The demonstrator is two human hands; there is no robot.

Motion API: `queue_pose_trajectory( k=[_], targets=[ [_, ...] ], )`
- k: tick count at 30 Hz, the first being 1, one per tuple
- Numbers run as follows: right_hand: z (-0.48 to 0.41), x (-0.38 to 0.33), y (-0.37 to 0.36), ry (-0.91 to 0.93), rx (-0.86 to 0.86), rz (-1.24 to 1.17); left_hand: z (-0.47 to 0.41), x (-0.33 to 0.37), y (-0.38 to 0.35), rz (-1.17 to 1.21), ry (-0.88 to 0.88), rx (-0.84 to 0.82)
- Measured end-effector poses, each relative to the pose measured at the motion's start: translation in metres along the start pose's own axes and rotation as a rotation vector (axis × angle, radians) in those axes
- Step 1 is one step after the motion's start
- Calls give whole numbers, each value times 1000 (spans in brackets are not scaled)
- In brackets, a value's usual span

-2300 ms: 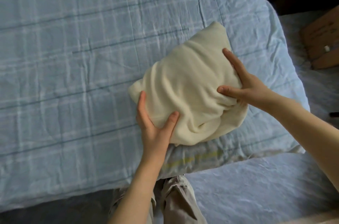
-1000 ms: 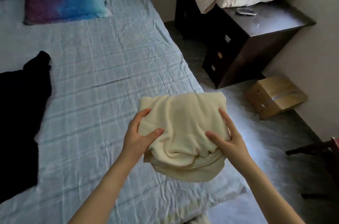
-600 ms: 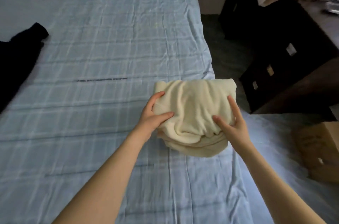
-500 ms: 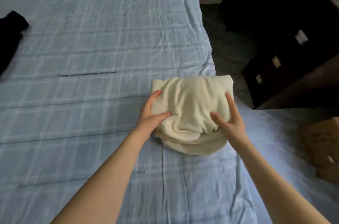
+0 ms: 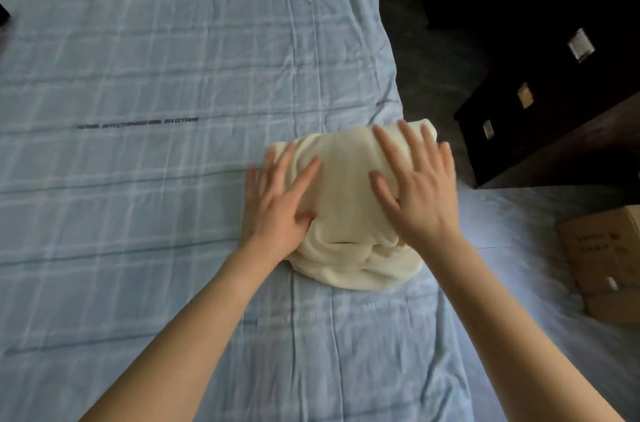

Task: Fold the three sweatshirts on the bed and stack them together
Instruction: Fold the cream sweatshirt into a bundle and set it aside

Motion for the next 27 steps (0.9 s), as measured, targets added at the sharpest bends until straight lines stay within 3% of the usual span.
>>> queue_pose_trajectory(
  k=[3,5,8,12,15,18,21,23,27],
  targets=[
    [2,8,-31,-64,-113,21,-10,10,-9,29,-125,-115],
    [22,20,-51,-71,34,-58,-2,14,-23,112,-123,-26],
    [41,35,-84,47,247,-66,17,11,-64,-33,-194,115],
    [40,47,-107,101,309,-74,13,-3,-97,-148,-231,166],
    [38,42,-97,65,241,-81,13,3,-86,-171,-209,94],
    [32,26,-69,2,85,-50,12,14,-56,-151,-134,-81],
    [19,14,-33,-82,-138,-35,6,21,-20,-16,-36,-240],
    [11,6,-9,-118,-263,-3,5,27,6,97,-26,-259],
    [7,-21,60,-108,-301,12,18,41,69,122,11,-318]
  ],
)
Point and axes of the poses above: each hand's wrist, its own z-axis away from the middle knuckle, its own y-axis out of the back of the hand, x = y × z, the point moved 2 cm from there along -z, towards the middle knuckle
